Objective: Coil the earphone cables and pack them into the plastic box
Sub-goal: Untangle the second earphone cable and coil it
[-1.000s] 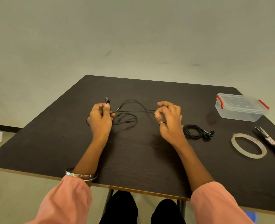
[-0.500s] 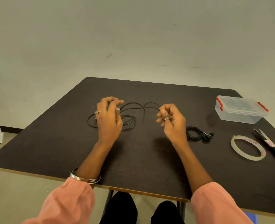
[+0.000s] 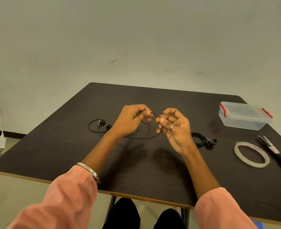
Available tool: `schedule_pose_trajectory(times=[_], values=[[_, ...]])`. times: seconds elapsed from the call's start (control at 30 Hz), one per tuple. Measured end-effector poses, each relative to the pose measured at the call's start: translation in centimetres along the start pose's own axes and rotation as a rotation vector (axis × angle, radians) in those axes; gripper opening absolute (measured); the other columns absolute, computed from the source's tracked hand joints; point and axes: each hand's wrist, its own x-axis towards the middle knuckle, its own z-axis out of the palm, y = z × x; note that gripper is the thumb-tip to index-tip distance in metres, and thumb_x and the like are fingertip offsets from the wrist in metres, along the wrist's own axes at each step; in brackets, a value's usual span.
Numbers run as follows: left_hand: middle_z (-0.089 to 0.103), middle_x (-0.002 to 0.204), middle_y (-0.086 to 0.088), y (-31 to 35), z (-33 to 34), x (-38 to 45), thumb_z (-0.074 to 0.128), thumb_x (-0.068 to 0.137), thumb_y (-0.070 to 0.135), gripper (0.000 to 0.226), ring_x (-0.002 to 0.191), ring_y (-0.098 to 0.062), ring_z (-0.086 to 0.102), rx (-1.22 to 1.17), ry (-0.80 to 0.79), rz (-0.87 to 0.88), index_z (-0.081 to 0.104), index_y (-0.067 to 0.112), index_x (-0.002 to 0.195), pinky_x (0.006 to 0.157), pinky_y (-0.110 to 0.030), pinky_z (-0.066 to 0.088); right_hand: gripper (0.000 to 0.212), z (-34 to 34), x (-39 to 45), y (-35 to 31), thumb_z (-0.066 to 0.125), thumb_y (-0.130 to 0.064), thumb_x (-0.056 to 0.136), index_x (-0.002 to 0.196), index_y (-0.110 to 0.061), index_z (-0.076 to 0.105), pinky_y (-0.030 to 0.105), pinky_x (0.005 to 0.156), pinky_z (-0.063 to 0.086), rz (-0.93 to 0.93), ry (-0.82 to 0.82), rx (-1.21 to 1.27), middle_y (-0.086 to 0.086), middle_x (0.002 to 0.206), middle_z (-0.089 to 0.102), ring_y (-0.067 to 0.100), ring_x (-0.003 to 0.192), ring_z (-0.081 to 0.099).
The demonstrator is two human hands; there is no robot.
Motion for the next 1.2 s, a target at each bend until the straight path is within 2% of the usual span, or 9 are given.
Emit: schedule_pose_trajectory(times=[0.13,0.3,0.5,0.73,0.87,0.93,1.0,1.1,1.2], values=[[0.066,0.067,0.001,0.9,-2.3,0.3,0.054,0.096,0.010,0.020,0.062,-0.004,0.062,-0.165,0.147,-0.150,0.067,0.016,0.081,0.067,-0.018,0.049,0.042,-0.1,0.1,0.1,0.075,-0.009,0.071,0.110,-0.009,0.058,0.031,0.056,0.046,0.112,-0.084,0.108,0.006,0.064,0.057,0.015,0.060,0.054],[0.058,0.053,0.006,1.9,-7.1,1.6,0.050,0.097,0.012,0.027,0.052,-0.014,0.053,-0.364,0.443,-0.322,0.065,0.016,0.075,0.066,-0.032,0.050,0.032,-0.1,0.1,0.8,0.072,-0.018,0.076,0.104,-0.003,0.068,0.031,0.068,0.042,0.140,-0.158,-0.085,-0.004,0.064,0.056,0.008,0.056,0.044],[0.047,0.052,0.006,1.4,-12.2,1.6,0.049,0.095,0.014,0.024,0.045,-0.010,0.043,-0.681,0.754,-0.523,0.063,0.013,0.075,0.055,-0.028,0.048,0.012,0.1,0.2,1.1,0.063,-0.013,0.083,0.084,-0.004,0.071,0.018,0.067,0.045,0.097,-0.023,-0.284,0.004,0.073,0.064,0.008,0.059,0.049],[0.045,0.064,0.002,-1.1,-14.1,0.0,0.042,0.094,0.011,0.024,0.042,-0.011,0.035,-0.828,1.096,-0.812,0.060,0.012,0.078,0.042,-0.020,0.035,0.011,1.1,1.7,-0.4,0.063,-0.010,0.090,0.084,-0.008,0.072,0.028,0.057,0.045,0.091,0.201,-0.306,0.003,0.064,0.061,0.011,0.055,0.051],[0.057,0.098,-0.002,-0.7,-13.2,-0.8,0.051,0.091,0.017,0.014,0.083,-0.022,0.054,-0.225,0.990,-0.911,0.061,0.014,0.101,0.058,-0.024,0.041,0.011,3.2,3.5,-2.6,0.062,-0.013,0.092,0.087,-0.009,0.071,0.028,0.054,0.045,0.054,0.262,-0.289,0.000,0.062,0.052,0.010,0.052,0.043],[0.041,0.131,-0.010,0.2,-12.2,-1.2,0.057,0.090,0.029,0.035,0.118,-0.029,0.040,0.187,0.777,-0.846,0.052,0.019,0.123,0.080,-0.031,0.044,0.012,5.0,4.4,-4.0,0.061,-0.015,0.093,0.088,-0.009,0.071,0.026,0.051,0.044,0.038,0.223,-0.298,-0.001,0.061,0.048,0.009,0.050,0.041],[0.022,0.144,-0.009,1.6,-11.3,-1.2,0.061,0.085,0.045,0.049,0.127,-0.035,0.023,0.447,0.591,-0.611,0.051,0.027,0.129,0.097,-0.037,0.038,0.014,7.1,5.1,-5.2,0.061,-0.016,0.093,0.087,-0.009,0.071,0.025,0.048,0.041,0.033,0.154,-0.353,0.001,0.062,0.047,0.008,0.049,0.038],[0.016,0.154,0.001,3.1,-9.9,-0.3,0.054,0.079,0.062,0.064,0.136,-0.029,0.018,0.402,0.264,-0.263,0.045,0.038,0.137,0.104,-0.034,0.020,0.018,9.9,5.6,-6.5,0.060,-0.019,0.093,0.087,-0.006,0.071,0.024,0.046,0.033,-0.008,0.032,-0.480,0.007,0.066,0.045,0.009,0.050,0.034],[0.058,0.131,0.003,4.3,-8.9,0.4,0.054,0.092,0.042,0.045,0.122,-0.011,0.050,-0.023,0.105,-0.126,0.054,0.024,0.133,0.109,-0.038,0.035,0.021,11.9,5.8,-7.7,0.062,-0.021,0.093,0.089,-0.003,0.071,0.022,0.043,0.032,-0.081,-0.027,-0.584,0.002,0.057,0.048,0.007,0.048,0.039]])
